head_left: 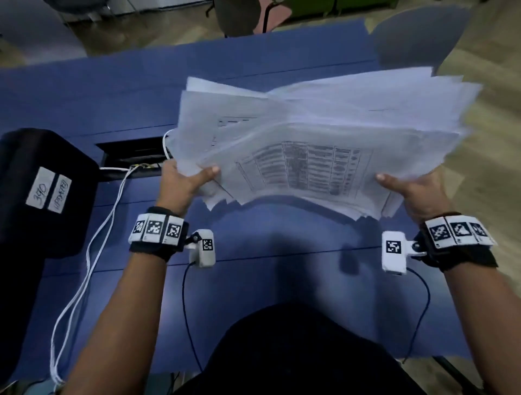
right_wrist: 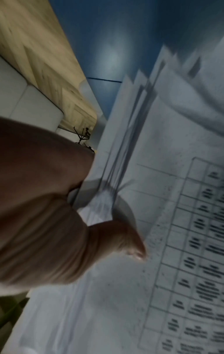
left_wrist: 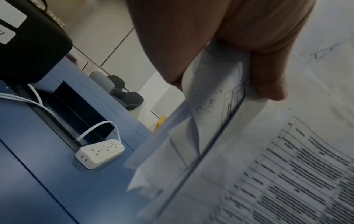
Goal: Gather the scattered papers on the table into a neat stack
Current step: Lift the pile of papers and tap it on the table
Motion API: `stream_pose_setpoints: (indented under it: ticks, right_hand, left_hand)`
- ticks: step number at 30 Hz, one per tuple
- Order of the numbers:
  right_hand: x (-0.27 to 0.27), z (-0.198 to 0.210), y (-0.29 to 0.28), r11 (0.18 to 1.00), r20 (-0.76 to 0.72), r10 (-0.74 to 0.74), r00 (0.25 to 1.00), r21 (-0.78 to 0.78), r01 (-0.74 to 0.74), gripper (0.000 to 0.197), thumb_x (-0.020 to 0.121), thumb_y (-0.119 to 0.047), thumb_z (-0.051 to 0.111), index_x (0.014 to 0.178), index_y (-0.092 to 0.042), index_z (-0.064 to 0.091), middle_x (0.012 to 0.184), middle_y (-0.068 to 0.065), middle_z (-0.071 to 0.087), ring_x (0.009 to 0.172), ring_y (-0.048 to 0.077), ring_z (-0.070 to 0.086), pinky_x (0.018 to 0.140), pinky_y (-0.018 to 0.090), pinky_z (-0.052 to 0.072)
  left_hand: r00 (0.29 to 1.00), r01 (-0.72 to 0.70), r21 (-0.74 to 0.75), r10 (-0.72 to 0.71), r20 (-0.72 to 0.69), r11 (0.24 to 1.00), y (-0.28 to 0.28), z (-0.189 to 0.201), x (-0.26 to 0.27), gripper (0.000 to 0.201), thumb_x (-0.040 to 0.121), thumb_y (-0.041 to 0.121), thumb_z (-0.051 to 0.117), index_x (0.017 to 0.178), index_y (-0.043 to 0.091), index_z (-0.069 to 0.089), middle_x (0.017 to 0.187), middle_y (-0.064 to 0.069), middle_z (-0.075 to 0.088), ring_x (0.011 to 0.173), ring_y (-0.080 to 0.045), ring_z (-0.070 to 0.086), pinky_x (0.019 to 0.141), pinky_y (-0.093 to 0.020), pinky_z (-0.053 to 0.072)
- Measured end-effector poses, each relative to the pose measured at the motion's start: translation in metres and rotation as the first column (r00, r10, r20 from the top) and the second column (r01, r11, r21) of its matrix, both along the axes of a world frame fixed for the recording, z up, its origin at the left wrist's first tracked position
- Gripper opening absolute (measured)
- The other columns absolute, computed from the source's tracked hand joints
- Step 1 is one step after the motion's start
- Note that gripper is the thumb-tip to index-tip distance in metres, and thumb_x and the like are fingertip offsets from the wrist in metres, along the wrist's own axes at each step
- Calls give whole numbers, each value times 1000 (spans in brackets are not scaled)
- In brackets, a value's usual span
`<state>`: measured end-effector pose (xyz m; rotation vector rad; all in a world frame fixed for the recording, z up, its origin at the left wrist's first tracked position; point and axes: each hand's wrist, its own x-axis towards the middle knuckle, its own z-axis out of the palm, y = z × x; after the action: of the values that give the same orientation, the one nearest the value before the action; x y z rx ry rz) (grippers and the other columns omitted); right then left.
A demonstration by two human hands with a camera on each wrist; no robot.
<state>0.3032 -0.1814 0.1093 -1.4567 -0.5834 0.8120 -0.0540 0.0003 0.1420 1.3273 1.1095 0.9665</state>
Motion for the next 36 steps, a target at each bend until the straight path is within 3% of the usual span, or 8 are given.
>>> stream_pose_setpoints:
  ticks: [5,9,12,15,22,26,32,36]
  right_hand:
    - [-6,-42,3,997,-53,-72,996,2,73,94,47,-45,92,118,7,58,112,11,68,98,14,69,83,20,54]
    - [-14,-78,-2,991,18,14,1000,-132,-12,37,55,-23,88,85,-19,68,83,-15,75,81,3,69,87,31,55]
    - [-10,-79,3,987,64,13,998,-158,-3,36,55,-11,86,83,-20,65,75,-21,73,73,-4,67,79,21,55]
    - [-2,-76,13,986,107,45,993,-165,-26,37,68,9,78,81,-21,62,70,-25,70,67,-9,65,73,14,53]
    - [2,-63,31,994,-40,-41,998,-104,37,20,74,-1,76,86,-14,66,72,-18,73,68,-1,69,66,18,56]
    - [7,-54,32,1000,-83,-31,996,1,31,32,78,7,70,95,-19,61,81,-20,74,79,-3,69,71,13,53]
    - [7,-84,24,971,-47,166,985,-164,-171,78,31,-50,95,96,-20,68,95,-11,75,92,7,70,88,32,56]
    - [8,-82,30,976,-20,153,988,-154,-154,62,49,-18,89,107,-22,65,105,-6,73,105,17,67,95,38,53]
  left_hand:
    - [1000,-30,-39,30,2,999,-17,-31,0,35,77,-14,67,89,18,60,70,20,72,67,6,66,65,-16,53]
    - [986,84,-132,-102,-134,988,-26,-90,-5,29,78,-19,63,99,2,66,75,22,73,73,7,66,69,-15,52]
    - [976,111,-125,-131,-172,986,-16,-100,-7,40,77,-21,63,112,-2,63,85,25,73,85,8,67,78,-11,50]
    - [978,70,-140,-95,-184,988,1,-99,-7,27,76,-15,69,88,10,69,75,17,74,74,3,67,77,-26,52]
    - [1000,9,-114,-9,6,993,16,-66,20,27,85,-7,63,97,18,63,82,14,75,80,-2,70,72,-19,55]
    - [985,-22,-93,37,166,995,22,-52,24,31,84,-10,63,97,19,68,89,7,75,86,-12,70,79,-28,57]
    - [995,81,-175,-91,-49,981,15,-86,25,44,73,-18,69,91,21,62,75,19,73,73,4,68,72,-24,55]
    - [992,110,-182,-120,-45,977,25,-93,16,49,57,-2,82,97,20,65,89,11,75,87,-8,70,81,-32,58]
